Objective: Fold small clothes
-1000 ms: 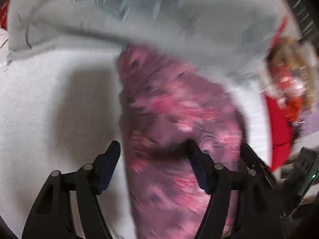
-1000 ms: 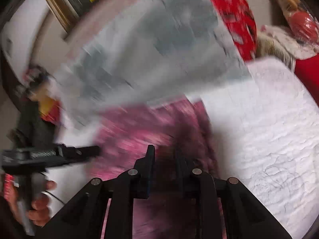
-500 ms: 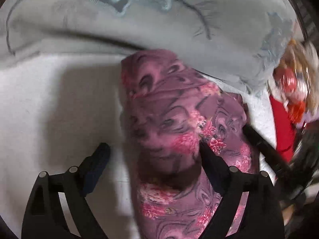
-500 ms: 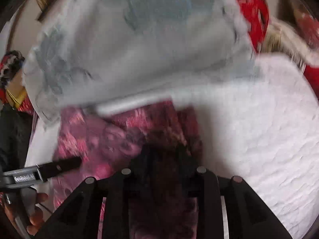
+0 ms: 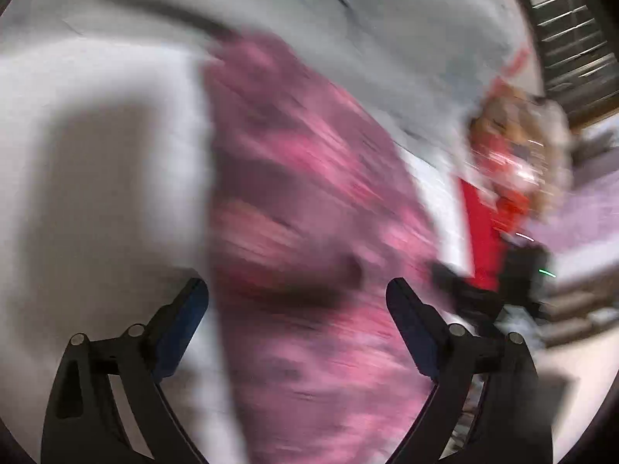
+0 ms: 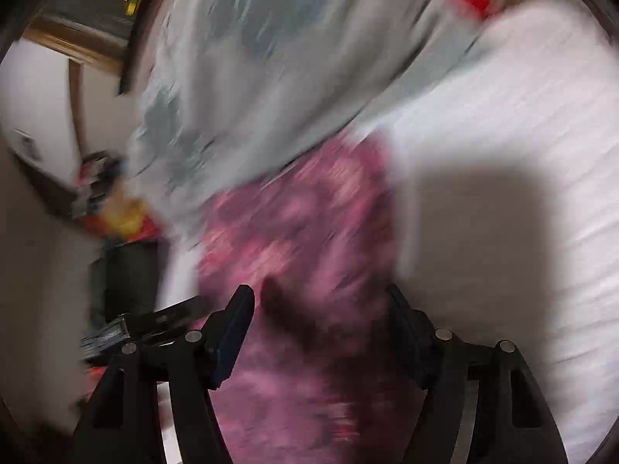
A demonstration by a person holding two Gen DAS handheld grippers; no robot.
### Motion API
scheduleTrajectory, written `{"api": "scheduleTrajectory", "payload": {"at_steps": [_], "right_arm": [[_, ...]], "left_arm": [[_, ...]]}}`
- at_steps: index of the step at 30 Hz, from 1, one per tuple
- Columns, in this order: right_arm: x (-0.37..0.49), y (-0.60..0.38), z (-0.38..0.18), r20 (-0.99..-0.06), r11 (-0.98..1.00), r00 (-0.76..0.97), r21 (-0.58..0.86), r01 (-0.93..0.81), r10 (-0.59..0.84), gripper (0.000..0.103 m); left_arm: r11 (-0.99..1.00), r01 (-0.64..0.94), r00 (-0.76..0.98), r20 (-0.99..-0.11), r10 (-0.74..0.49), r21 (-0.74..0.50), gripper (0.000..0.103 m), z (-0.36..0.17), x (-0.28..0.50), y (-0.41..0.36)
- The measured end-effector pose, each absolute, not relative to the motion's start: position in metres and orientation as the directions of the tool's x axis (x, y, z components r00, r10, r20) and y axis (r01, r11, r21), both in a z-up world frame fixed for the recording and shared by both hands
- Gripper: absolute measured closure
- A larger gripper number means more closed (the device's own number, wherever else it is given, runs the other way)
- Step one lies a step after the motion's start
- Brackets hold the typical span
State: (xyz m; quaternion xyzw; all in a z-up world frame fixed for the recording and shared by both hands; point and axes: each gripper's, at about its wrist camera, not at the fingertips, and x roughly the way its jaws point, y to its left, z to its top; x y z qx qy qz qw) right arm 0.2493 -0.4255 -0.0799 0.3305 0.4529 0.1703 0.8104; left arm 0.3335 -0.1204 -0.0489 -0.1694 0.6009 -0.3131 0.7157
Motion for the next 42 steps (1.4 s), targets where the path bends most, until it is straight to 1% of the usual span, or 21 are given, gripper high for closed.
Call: {"api": "scheduleTrajectory", "payload": {"at_steps": [1, 2, 3, 4, 5, 6, 8, 9, 11, 16, 17, 19, 25, 30, 34, 35, 37, 38, 39, 40, 42], "right_arm": [[0.251, -0.419, -0.077, -0.65, 0.754, 0.526, 0.656, 0.023, 0.549, 0.033], [0.251, -0.417, -0.074, -0.664, 0.77, 0.532, 0.637, 0.034, 0.525, 0.036], [0.249, -0.417, -0.071, -0.679, 0.784, 0.541, 0.618, 0.057, 0.496, 0.047], [0.247, -0.416, -0.068, -0.679, 0.79, 0.552, 0.611, 0.06, 0.483, 0.063], [0.243, -0.416, -0.065, -0.679, 0.799, 0.566, 0.599, 0.059, 0.467, 0.069], [0.24, -0.415, -0.061, -0.681, 0.81, 0.578, 0.583, 0.056, 0.45, 0.076], [0.232, -0.412, -0.053, -0.691, 0.837, 0.593, 0.545, 0.051, 0.413, 0.078], [0.229, -0.406, -0.048, -0.694, 0.849, 0.602, 0.526, 0.049, 0.395, 0.078], [0.224, -0.397, -0.036, -0.69, 0.867, 0.623, 0.497, 0.036, 0.369, 0.079], [0.201, -0.376, -0.007, -0.666, 0.878, 0.645, 0.479, -0.015, 0.375, 0.079], [0.195, -0.37, -0.001, -0.66, 0.876, 0.646, 0.482, -0.028, 0.384, 0.079], [0.188, -0.355, 0.006, -0.646, 0.862, 0.642, 0.505, -0.046, 0.413, 0.079], [0.16, -0.322, 0.016, -0.613, 0.822, 0.628, 0.565, -0.076, 0.479, 0.079], [0.146, -0.296, 0.005, -0.619, 0.809, 0.597, 0.581, -0.088, 0.51, 0.079], [0.144, -0.285, -0.024, -0.651, 0.806, 0.559, 0.59, -0.052, 0.513, 0.079], [0.143, -0.284, -0.032, -0.661, 0.806, 0.55, 0.59, -0.039, 0.511, 0.079], [0.143, -0.284, -0.054, -0.719, 0.842, 0.526, 0.539, 0.011, 0.454, 0.076], [0.144, -0.287, -0.063, -0.741, 0.85, 0.513, 0.525, 0.04, 0.434, 0.073], [0.144, -0.292, -0.068, -0.741, 0.842, 0.509, 0.537, 0.057, 0.438, 0.066], [0.142, -0.298, -0.068, -0.738, 0.836, 0.521, 0.542, 0.079, 0.429, 0.059], [0.141, -0.303, -0.054, -0.734, 0.857, 0.563, 0.509, 0.084, 0.381, 0.057]], "left_arm": [[0.752, 0.232, 0.081, -0.758, -0.647, -0.617, 0.009, -0.049, 0.333, -0.125], [0.765, 0.23, 0.099, -0.767, -0.633, -0.602, 0.01, -0.048, 0.332, -0.126], [0.771, 0.214, 0.111, -0.769, -0.629, -0.6, 0.013, -0.048, 0.333, -0.126], [0.776, 0.18, 0.131, -0.767, -0.628, -0.604, 0.018, -0.047, 0.334, -0.121], [0.779, 0.16, 0.145, -0.766, -0.626, -0.606, 0.03, -0.047, 0.332, -0.121], [0.791, 0.146, 0.156, -0.776, -0.611, -0.594, 0.046, -0.047, 0.332, -0.118], [0.812, 0.165, 0.175, -0.794, -0.583, -0.56, 0.061, -0.047, 0.328, -0.12], [0.817, 0.182, 0.191, -0.795, -0.576, -0.548, 0.066, -0.043, 0.325, -0.119], [0.823, 0.201, 0.218, -0.795, -0.566, -0.531, 0.07, -0.036, 0.318, -0.12], [0.848, 0.25, 0.287, -0.801, -0.525, -0.467, 0.07, -0.009, 0.289, -0.114], [0.85, 0.257, 0.296, -0.8, -0.522, -0.459, 0.07, -0.01, 0.288, -0.113], [0.858, 0.269, 0.323, -0.798, -0.509, -0.438, 0.07, 0.005, 0.274, -0.1], [0.86, 0.241, 0.35, -0.786, -0.509, -0.45, 0.07, 0.023, 0.24, -0.059], [0.874, 0.194, 0.347, -0.802, -0.486, -0.445, 0.07, 0.013, 0.224, -0.034], [0.892, 0.154, 0.326, -0.831, -0.452, -0.425, 0.07, -0.007, 0.215, -0.023], [0.901, 0.142, 0.316, -0.844, -0.433, -0.41, 0.068, -0.016, 0.215, -0.022], [0.928, 0.119, 0.294, -0.88, -0.372, -0.352, 0.062, -0.036, 0.218, -0.021], [0.938, 0.11, 0.295, -0.89, -0.347, -0.329, 0.057, -0.041, 0.218, -0.019], [0.937, 0.107, 0.293, -0.89, -0.349, -0.332, 0.052, -0.044, 0.219, -0.015], [0.926, 0.102, 0.285, -0.881, -0.378, -0.364, 0.052, -0.045, 0.219, -0.01], [0.914, 0.086, 0.322, -0.857, -0.402, -0.396, 0.052, -0.032, 0.22, 0.002]]}}
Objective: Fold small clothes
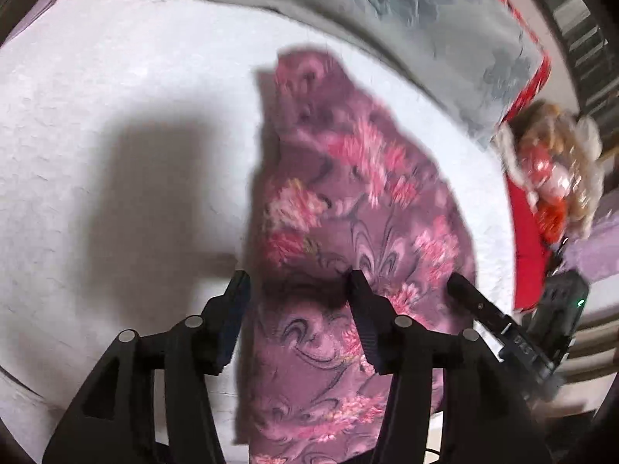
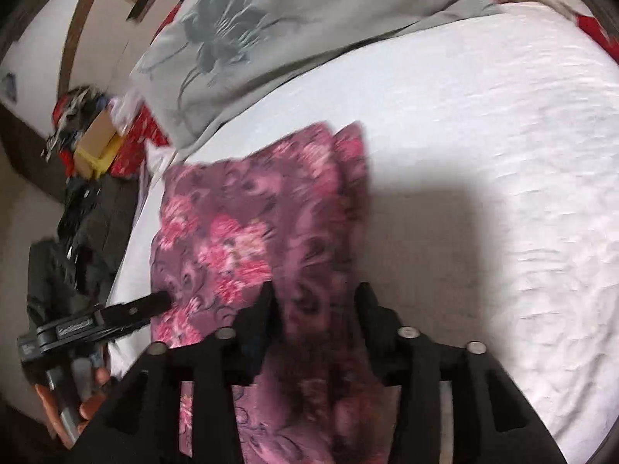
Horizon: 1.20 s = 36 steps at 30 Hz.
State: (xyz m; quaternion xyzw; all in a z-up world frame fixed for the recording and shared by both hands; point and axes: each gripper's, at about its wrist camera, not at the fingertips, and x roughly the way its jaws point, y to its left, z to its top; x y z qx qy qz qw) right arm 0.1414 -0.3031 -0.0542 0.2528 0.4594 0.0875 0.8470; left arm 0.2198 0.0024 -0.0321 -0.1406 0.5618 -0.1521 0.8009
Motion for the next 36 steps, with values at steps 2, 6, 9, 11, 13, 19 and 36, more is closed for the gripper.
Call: {"api": "scheduleTrajectory", "payload": {"at_steps": [2, 6, 9, 11, 13, 19, 36], "right_arm": [[0.144, -0.3, -0.035, -0.711, 0.884, 0.614, 0.466, 0.045, 0.343, 0.055], [0.164, -0.276, -0.013, -0.661, 0.91, 0.663, 0.408, -0.076, 0.352, 0.056], [0.189, -0.263, -0.021, -0.673, 0.917, 0.649, 0.384, -0.105, 0.356, 0.059], [0.204, -0.256, -0.037, -0.719, 0.942, 0.626, 0.324, -0.085, 0.303, 0.068], [0.22, -0.259, -0.061, -0.784, 0.967, 0.577, 0.253, -0.039, 0.229, 0.08], [0.214, -0.284, -0.039, -0.756, 0.955, 0.602, 0.293, -0.037, 0.256, 0.074], [0.119, -0.26, -0.061, -0.808, 0.959, 0.525, 0.169, -0.226, 0.266, 0.039]], "left_arm": [[0.907, 0.095, 0.378, -0.828, -0.415, -0.411, 0.051, -0.015, 0.226, 0.008], [0.889, 0.12, 0.417, -0.79, -0.449, -0.442, 0.037, 0.003, 0.25, -0.002], [0.91, 0.131, 0.413, -0.813, -0.411, -0.394, 0.037, -0.007, 0.27, -0.018], [0.933, 0.116, 0.386, -0.85, -0.359, -0.341, 0.037, -0.025, 0.286, -0.029], [0.948, 0.097, 0.356, -0.879, -0.319, -0.305, 0.035, -0.05, 0.301, -0.034], [0.94, 0.14, 0.357, -0.87, -0.34, -0.311, 0.027, -0.036, 0.304, -0.028], [0.953, 0.225, 0.378, -0.883, -0.279, -0.205, 0.017, -0.042, 0.204, -0.014]]}}
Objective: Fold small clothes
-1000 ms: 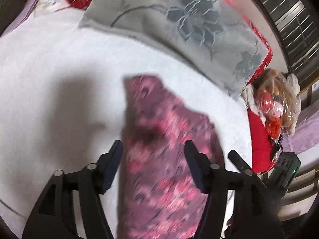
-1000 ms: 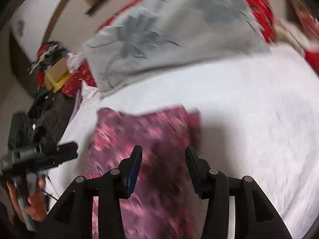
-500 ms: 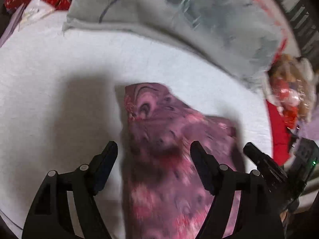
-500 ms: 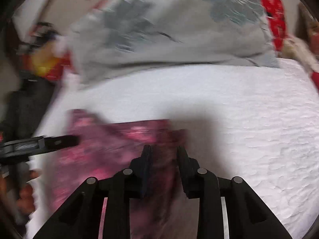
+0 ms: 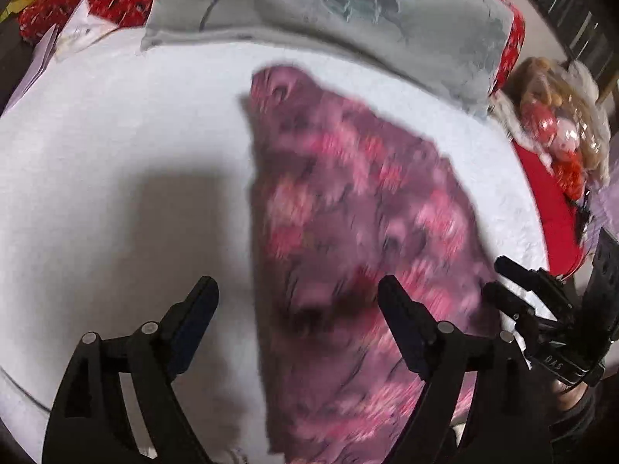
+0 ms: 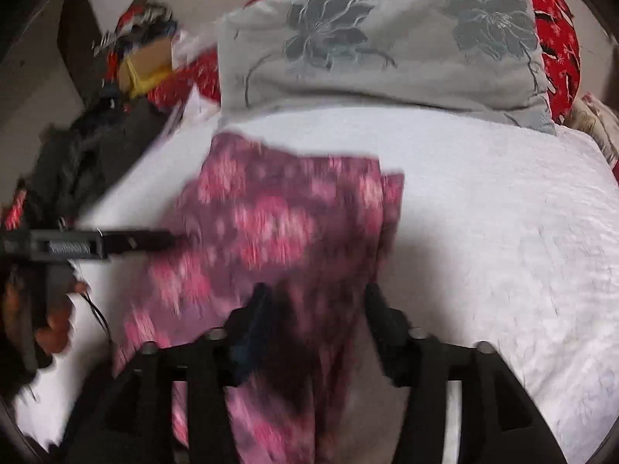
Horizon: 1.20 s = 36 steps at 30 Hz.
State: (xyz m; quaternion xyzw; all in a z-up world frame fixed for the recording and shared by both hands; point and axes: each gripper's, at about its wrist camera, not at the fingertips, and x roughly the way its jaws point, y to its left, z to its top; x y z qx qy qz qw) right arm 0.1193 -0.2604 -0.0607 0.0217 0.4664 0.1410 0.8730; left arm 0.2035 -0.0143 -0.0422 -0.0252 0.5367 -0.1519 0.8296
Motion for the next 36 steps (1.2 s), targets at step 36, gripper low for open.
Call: {"api": "scheduleTrajectory", "payload": {"at_steps": [36], "right_arm": [[0.046, -0.298, -0.081, -0.872, 0.988, 0.481, 0.142, 0.065, 0.094, 0.001]], "left_arm": [[0.971, 0.13, 0.433, -0.87, -0.236, -0.199, 0.0, -0.084, 0.129, 0.012]]}}
